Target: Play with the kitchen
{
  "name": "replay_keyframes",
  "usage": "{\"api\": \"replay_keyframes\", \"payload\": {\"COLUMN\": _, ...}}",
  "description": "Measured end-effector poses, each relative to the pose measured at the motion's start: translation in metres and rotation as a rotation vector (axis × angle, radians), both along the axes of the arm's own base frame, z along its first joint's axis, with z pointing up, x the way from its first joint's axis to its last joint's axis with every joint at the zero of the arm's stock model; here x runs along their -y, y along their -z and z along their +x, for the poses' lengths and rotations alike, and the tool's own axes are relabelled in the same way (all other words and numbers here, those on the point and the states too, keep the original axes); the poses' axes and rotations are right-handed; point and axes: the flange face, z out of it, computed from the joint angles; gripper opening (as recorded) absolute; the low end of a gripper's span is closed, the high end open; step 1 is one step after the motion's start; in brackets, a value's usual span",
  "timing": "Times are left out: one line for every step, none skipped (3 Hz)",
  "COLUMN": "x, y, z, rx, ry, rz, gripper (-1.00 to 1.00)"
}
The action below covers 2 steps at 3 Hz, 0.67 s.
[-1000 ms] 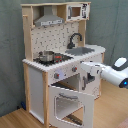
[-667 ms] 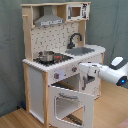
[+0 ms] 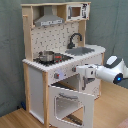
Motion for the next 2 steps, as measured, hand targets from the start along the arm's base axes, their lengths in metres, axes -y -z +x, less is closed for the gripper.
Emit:
{"api": "replay_keyframes", "payload": {"x": 0.005, "y": 0.019, "z": 0.014, "rx": -0.060, "ry": -0.009, "rz": -0.061, "gripper": 1.00}}
{"api": "replay_keyframes", "payload": {"x": 0.007, "y": 0.040, "z": 0.025, "rx": -0.113, "ry": -0.017, "rz": -0.136, "gripper": 1.00}}
